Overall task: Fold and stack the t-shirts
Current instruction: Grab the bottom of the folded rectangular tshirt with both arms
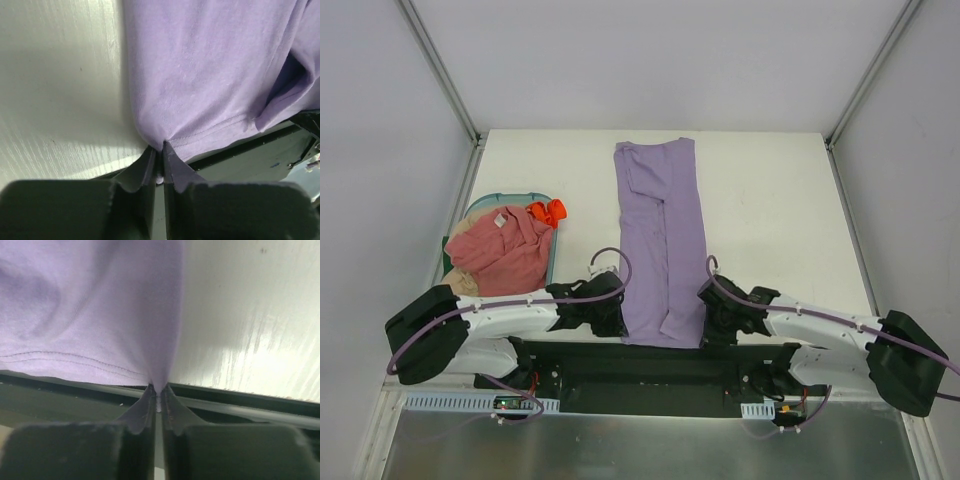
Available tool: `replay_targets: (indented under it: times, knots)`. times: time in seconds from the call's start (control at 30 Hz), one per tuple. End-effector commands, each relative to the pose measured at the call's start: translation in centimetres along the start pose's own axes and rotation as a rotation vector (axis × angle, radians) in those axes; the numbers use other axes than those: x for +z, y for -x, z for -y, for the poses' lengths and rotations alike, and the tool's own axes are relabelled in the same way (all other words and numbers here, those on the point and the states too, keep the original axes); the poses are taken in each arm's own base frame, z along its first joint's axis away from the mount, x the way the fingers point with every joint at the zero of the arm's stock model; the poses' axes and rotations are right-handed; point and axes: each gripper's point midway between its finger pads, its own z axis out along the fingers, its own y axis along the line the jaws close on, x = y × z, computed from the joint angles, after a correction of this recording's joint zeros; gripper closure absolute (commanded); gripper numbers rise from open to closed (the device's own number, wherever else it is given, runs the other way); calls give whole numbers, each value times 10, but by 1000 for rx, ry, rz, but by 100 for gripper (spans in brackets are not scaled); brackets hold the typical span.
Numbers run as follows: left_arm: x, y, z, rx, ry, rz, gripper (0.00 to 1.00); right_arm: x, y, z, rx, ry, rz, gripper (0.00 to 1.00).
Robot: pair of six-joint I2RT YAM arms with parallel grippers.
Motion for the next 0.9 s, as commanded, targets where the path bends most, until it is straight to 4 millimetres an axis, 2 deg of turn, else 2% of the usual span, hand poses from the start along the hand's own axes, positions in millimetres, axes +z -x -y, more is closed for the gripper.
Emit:
replay_targets:
  times: [0.0,0.17,0.27,0.43,0.6,0.67,0.87]
  knots:
    - [5,-9,-31,12,107,-9,100,2,-3,10,27,-13,17,99]
    - [-2,-28,-32,-13,65,-60,100,-2,-10,17,4,36,32,100]
    - [-9,-35,-25,-10,17,-73,100,-5,-15,19,-4,74,27,100]
    - [-18,-38,-10,-25,-44,-57,100,-10,-20,5,-37,180,21,100]
    - [-28,-24,11,-27,-112,8,100,-23,-7,-24,-67,284,72,100]
    - [-34,-14,20,-27,-138,59,100,-31,0,-28,-82,287,103,100]
    - [-51,17,40,-16,-192,186,100,-64,31,-51,-158,294,227,100]
